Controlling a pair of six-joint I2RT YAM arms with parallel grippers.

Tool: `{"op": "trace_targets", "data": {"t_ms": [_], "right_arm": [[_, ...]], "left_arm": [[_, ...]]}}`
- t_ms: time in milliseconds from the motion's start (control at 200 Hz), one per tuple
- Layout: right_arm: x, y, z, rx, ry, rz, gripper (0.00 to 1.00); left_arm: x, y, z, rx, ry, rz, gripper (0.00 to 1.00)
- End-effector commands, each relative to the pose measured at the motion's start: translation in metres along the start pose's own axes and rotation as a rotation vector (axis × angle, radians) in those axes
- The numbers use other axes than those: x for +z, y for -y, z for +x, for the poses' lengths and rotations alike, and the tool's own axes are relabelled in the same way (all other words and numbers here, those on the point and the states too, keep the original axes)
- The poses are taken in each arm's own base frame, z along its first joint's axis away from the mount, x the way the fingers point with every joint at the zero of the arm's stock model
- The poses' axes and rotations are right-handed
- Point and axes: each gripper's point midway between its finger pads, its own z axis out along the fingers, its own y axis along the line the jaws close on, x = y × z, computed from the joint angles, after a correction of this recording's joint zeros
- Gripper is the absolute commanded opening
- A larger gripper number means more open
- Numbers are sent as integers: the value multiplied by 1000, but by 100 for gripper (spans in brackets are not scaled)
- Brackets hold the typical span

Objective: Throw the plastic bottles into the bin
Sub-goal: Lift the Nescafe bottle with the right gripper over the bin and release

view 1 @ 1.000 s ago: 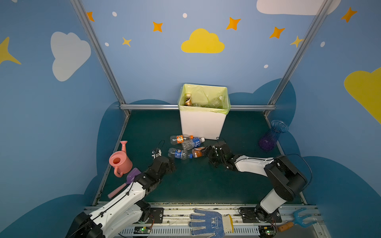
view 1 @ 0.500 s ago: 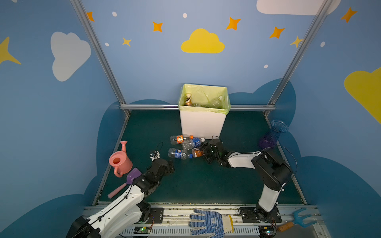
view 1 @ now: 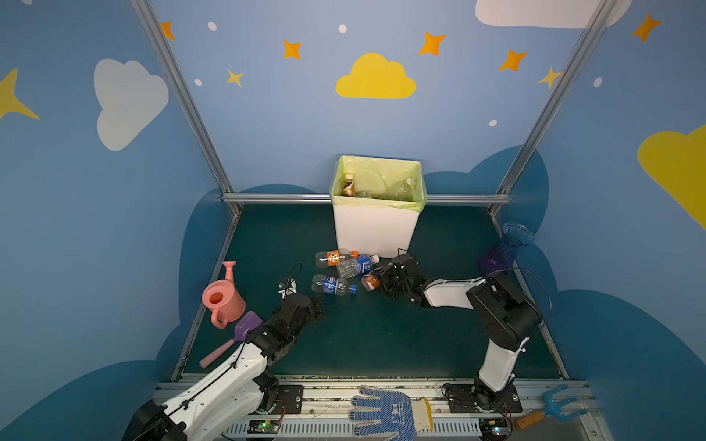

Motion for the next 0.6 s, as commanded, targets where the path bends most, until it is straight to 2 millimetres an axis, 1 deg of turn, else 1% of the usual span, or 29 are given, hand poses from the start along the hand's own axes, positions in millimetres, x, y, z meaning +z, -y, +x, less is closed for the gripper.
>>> {"op": "trace_targets", "data": {"t_ms": [0, 50, 125, 195, 260, 330, 385, 430, 501, 596], "right_arm": [[-11, 20, -6, -24, 24, 64, 47], [-15, 17, -8, -40, 28, 52, 46], [-23, 7, -9, -70, 26, 24, 45], [-36, -12, -11, -124, 35, -20, 44], [-57, -33, -16, -211, 66, -44, 44], [-92, -62, -30, -324, 135, -57, 45], [-131, -89, -46, -405, 219, -82, 45], [-168, -112, -59, -469, 305, -110, 44], [-230, -148, -79, -566, 451, -167, 44], [-323, -196, -96, -662, 646, -262, 46]], "left_arm": [[1, 0, -2, 5, 10, -4, 100], [1, -1, -2, 4, 11, -9, 100], [1, -1, -3, 5, 13, -8, 100], [1, 0, -4, 10, 16, -7, 100], [1, 1, -6, 18, 22, -9, 100], [1, 0, -8, 26, 30, -16, 100], [2, 0, -9, 26, 33, -18, 100], [3, -1, -10, 20, 34, -24, 100], [5, 0, -11, 14, 32, -23, 100], [8, 3, -13, 10, 29, -18, 100]]}}
